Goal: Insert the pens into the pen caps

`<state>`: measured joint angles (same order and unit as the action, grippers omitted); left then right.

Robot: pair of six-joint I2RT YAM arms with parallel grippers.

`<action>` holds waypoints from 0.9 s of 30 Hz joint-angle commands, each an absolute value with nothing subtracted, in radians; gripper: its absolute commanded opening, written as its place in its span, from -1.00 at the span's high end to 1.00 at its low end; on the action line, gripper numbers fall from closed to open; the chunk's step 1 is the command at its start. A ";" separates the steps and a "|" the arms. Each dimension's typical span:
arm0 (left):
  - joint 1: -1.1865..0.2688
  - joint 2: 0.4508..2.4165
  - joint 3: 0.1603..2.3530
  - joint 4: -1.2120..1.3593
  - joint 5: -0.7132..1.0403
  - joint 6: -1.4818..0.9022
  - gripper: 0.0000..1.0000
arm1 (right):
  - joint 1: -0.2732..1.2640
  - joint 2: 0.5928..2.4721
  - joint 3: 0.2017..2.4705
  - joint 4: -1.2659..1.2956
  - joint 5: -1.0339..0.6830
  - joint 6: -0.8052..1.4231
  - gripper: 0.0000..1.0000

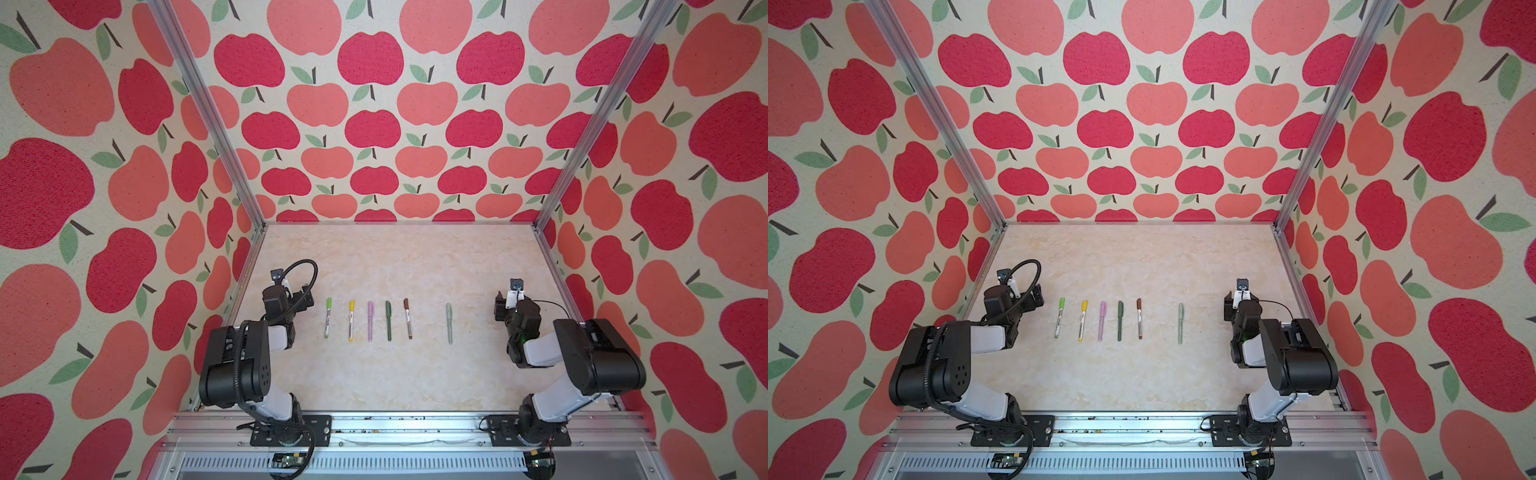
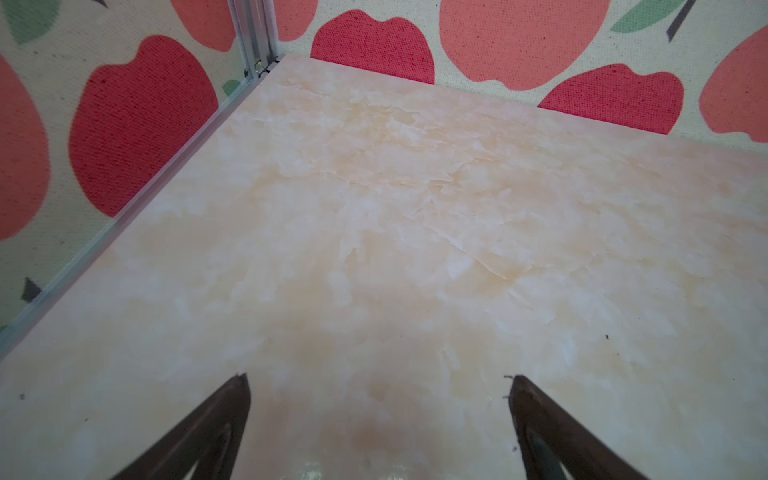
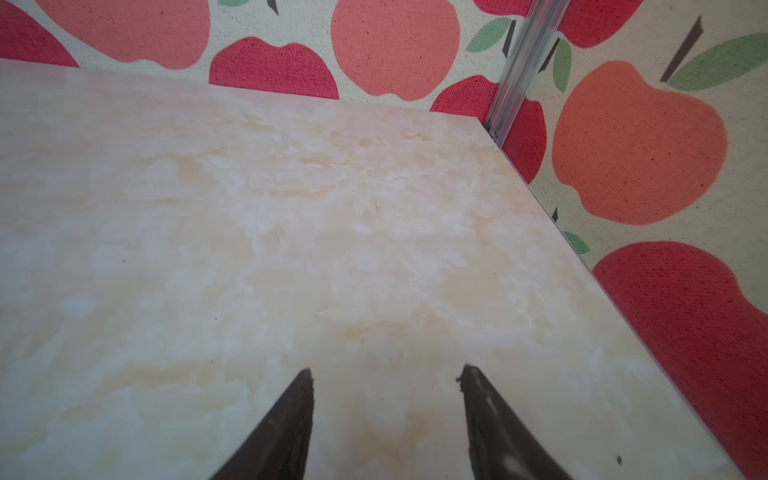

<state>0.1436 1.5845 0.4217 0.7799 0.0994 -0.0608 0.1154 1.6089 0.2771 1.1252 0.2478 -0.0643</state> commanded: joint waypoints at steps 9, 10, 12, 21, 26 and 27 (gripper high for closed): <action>0.106 1.607 0.393 0.929 0.087 0.009 -0.99 | 0.076 1.588 0.369 0.983 0.157 -0.052 -0.99; 0.102 1.604 0.393 0.925 0.078 0.011 -0.99 | 0.077 1.589 0.367 0.987 0.159 -0.053 -0.99; 0.100 1.606 0.391 0.931 0.075 0.012 -0.99 | 0.078 1.587 0.366 0.992 0.160 -0.054 -0.99; 0.099 1.606 0.391 0.931 0.073 0.011 -0.99 | 0.076 1.589 0.382 0.958 0.098 -0.066 -0.99; 0.101 1.607 0.393 0.928 0.064 0.005 -0.99 | 0.061 1.586 0.381 0.954 0.071 -0.057 -0.99; 0.101 1.606 0.393 0.928 0.064 0.005 -0.99 | 0.061 1.586 0.377 0.965 0.071 -0.057 -0.99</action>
